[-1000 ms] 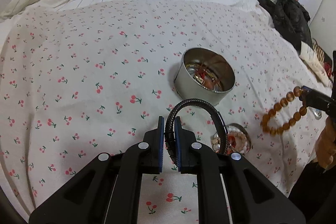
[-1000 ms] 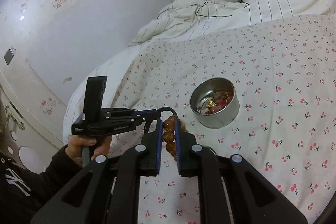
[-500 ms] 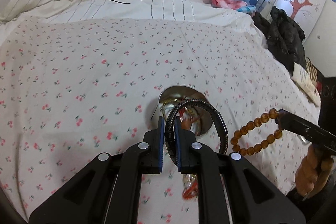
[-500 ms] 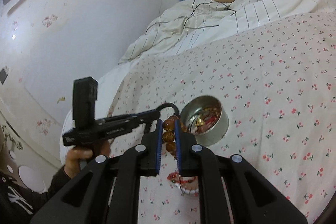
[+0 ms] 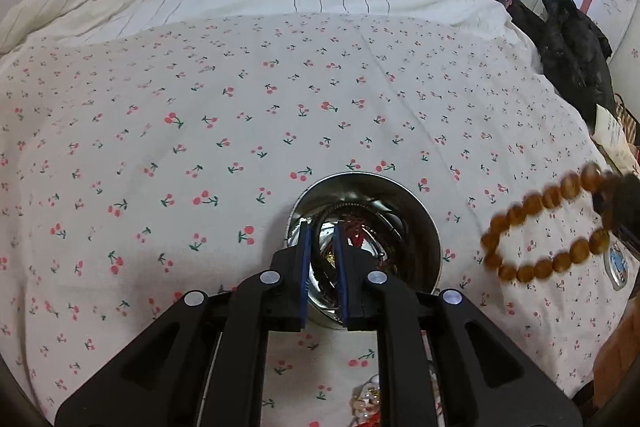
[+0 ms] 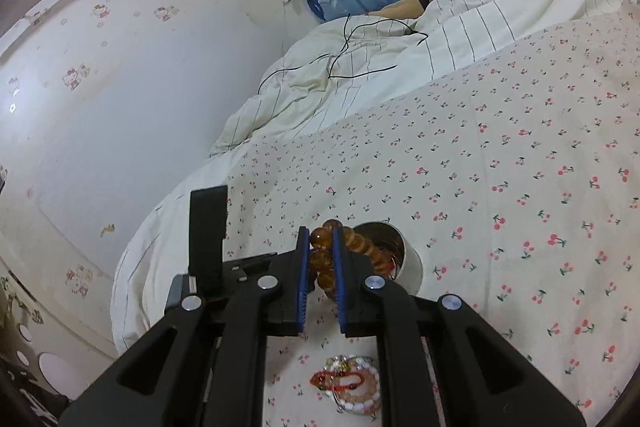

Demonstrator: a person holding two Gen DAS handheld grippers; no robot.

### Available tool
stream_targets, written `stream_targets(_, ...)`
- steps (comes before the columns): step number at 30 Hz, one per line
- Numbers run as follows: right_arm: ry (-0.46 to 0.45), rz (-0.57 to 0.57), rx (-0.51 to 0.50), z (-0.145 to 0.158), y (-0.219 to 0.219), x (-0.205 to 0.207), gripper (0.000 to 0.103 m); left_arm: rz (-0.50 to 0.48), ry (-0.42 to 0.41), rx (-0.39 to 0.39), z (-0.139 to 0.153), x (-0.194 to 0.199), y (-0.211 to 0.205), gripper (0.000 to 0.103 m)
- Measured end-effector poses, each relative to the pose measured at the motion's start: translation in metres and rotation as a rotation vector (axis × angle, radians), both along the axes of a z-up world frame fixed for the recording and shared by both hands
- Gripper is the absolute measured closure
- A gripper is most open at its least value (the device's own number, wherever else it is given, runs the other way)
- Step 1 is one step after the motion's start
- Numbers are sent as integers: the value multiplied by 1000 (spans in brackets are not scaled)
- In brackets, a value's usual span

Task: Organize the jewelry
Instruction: 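Release the black bracelet into the tin with the left tool while the right drops the amber bracelet in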

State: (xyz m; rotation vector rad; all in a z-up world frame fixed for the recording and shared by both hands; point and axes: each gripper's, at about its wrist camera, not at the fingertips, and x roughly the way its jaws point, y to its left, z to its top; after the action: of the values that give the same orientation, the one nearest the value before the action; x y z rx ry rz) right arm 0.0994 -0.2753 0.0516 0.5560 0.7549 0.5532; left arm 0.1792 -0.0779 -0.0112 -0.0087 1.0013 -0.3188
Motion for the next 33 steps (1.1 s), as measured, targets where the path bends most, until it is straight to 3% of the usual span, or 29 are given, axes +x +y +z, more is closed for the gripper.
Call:
stream_targets(9, 44, 43, 82, -17, 28, 34, 91, 117, -29, -92, 17, -1, 57, 85)
stream_targets(11, 119, 4, -23, -30, 35, 45, 87, 122, -31, -87, 18, -1, 61, 84)
stream_targets(12, 153, -16, -73, -37, 36, 48, 79, 122, -33, -83, 18, -1, 62, 83)
stream_targets(13, 187, -45, -129, -45, 36, 50, 62, 119, -33, -78, 19, -1, 63, 82)
stream_targets(14, 213, -84, -177, -52, 33, 50, 59, 117, -33, -77, 19, -2, 62, 80)
stream_targets(17, 230, -105, -184, -55, 26, 49, 59, 100, -26, -70, 18, -4, 59, 73)
stream_targets(23, 200, -82, -299, -47, 24, 34, 54, 51, -22, 0, 11, -20, 50, 64)
stream_targets(26, 212, -42, -356, -51, 24, 25, 48, 21, 6, -31, 9, -27, 53, 62)
stream_targets(30, 233, -41, -396, -59, 17, 12, 44, -138, 80, -95, 2, -43, 46, 60)
stream_targets(33, 248, -50, -389, -60, 5, 5, 43, -266, 89, -59, -1, -60, 31, 60)
